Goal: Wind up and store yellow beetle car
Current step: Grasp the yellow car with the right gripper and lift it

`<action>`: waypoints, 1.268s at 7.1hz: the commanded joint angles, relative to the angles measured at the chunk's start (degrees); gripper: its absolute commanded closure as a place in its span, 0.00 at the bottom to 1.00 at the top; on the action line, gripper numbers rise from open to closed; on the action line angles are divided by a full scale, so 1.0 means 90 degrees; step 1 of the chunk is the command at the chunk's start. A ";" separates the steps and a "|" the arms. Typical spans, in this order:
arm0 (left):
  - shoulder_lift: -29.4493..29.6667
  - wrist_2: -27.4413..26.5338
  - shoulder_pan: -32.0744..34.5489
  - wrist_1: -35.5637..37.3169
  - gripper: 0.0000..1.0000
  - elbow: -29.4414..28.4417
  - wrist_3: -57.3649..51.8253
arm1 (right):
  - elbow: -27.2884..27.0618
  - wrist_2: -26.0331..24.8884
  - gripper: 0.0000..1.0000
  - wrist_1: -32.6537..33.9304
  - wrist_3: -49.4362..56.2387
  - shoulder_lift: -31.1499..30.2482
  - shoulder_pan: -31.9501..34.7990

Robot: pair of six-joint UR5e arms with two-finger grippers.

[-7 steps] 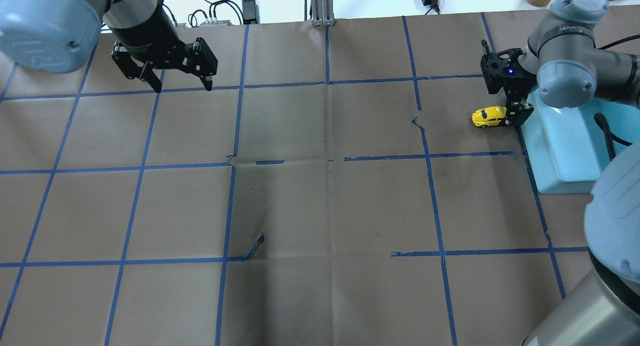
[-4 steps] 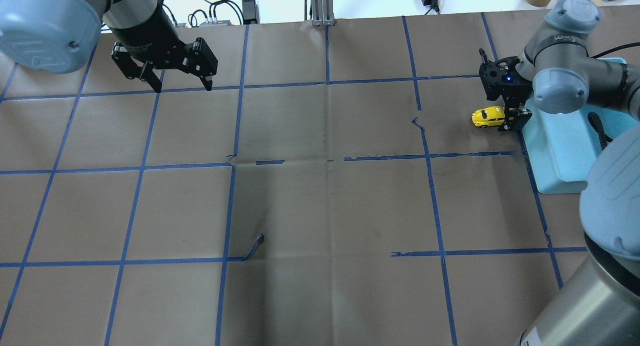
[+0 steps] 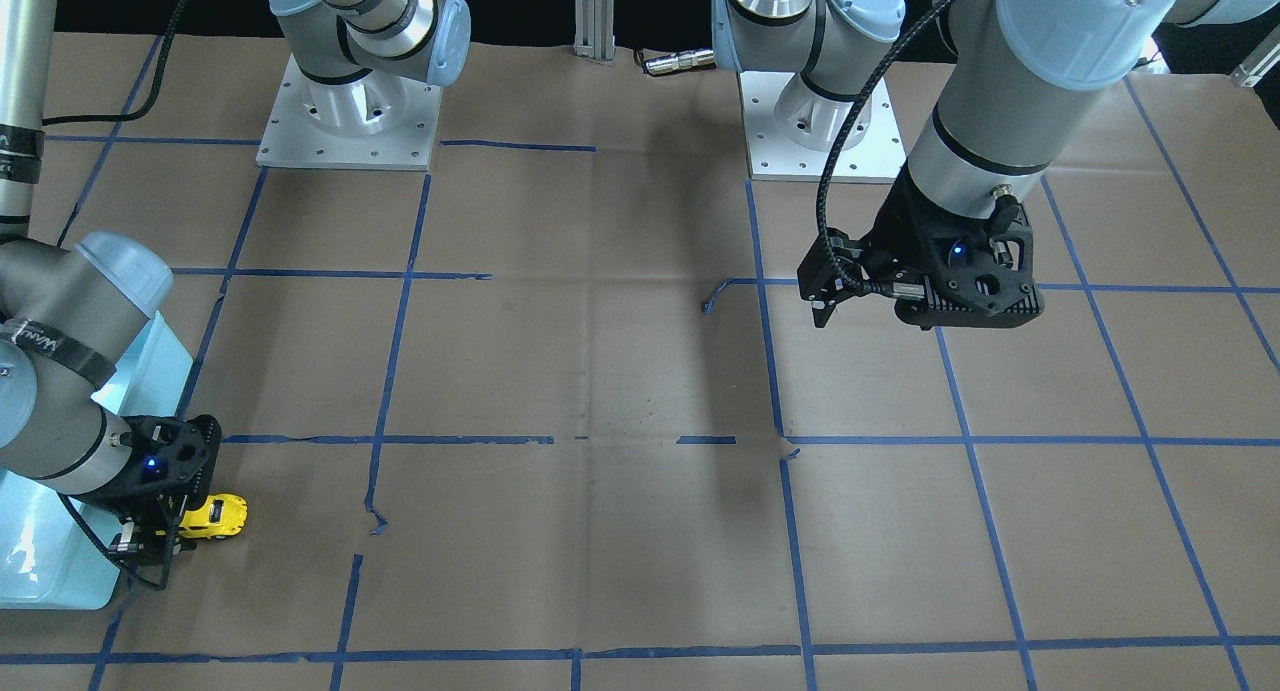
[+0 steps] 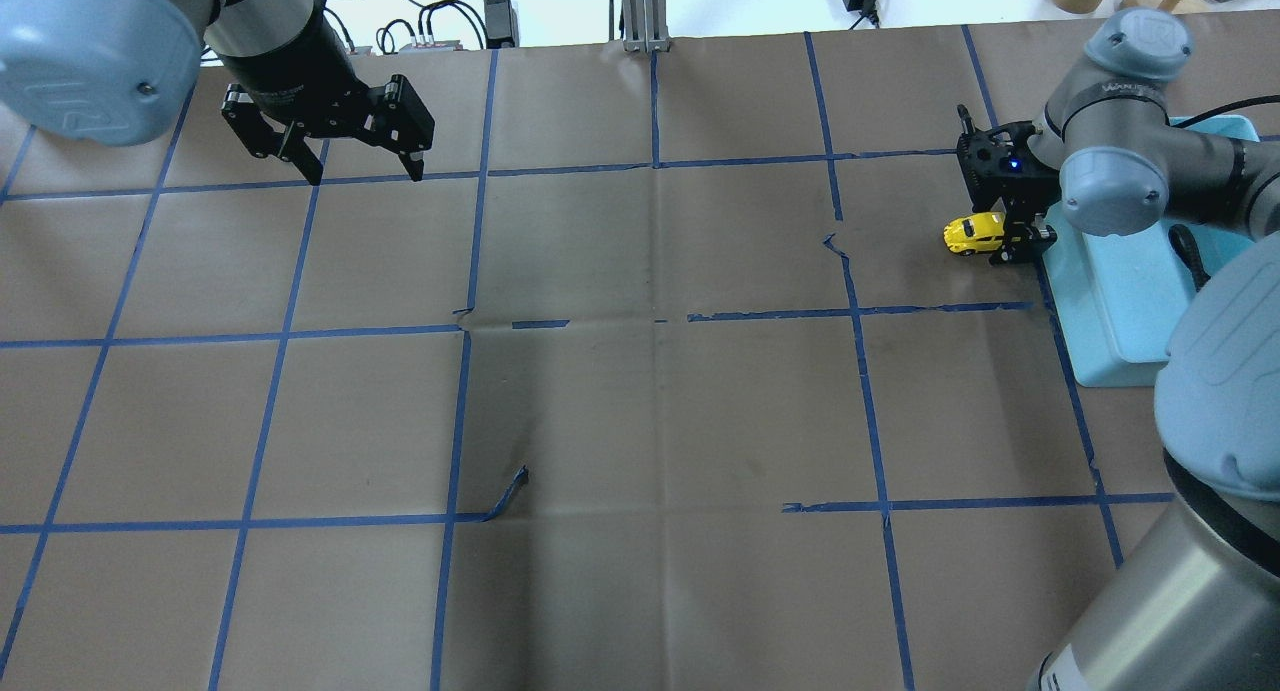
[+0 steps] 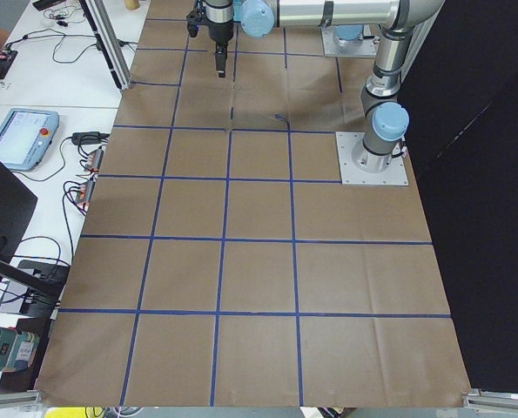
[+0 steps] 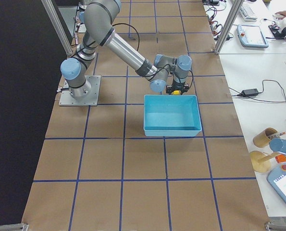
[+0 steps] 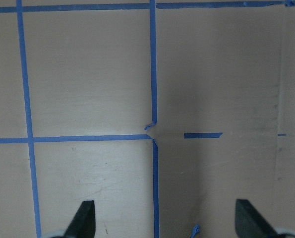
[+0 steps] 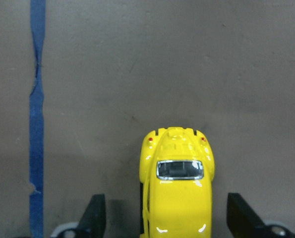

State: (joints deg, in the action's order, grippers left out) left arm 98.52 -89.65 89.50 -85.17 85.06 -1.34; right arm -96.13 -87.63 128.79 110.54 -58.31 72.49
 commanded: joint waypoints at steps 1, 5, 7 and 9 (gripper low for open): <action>-0.0019 -0.0010 -0.0022 0.0000 0.00 0.0002 -0.0007 | -0.0003 -0.0010 0.76 0.0075 -0.0026 -0.0024 -0.0007; -0.0019 -0.0010 -0.0023 0.0000 0.00 0.0002 -0.0007 | 0.0085 0.0136 0.82 -0.1131 -0.1534 -0.1251 0.0129; -0.0019 -0.0019 -0.0022 0.0000 0.00 0.0002 -0.0007 | 0.0115 0.0108 0.81 -0.1281 -0.2365 -0.1655 0.0179; -0.0019 -0.0019 -0.0022 0.0000 0.00 0.0002 -0.0007 | 0.0134 -0.0251 0.81 -0.1341 -0.4138 -0.2074 0.0111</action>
State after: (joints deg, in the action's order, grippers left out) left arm 98.35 -89.77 89.30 -85.17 85.08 -1.40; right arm -95.00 -87.59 117.11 83.13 -74.63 73.86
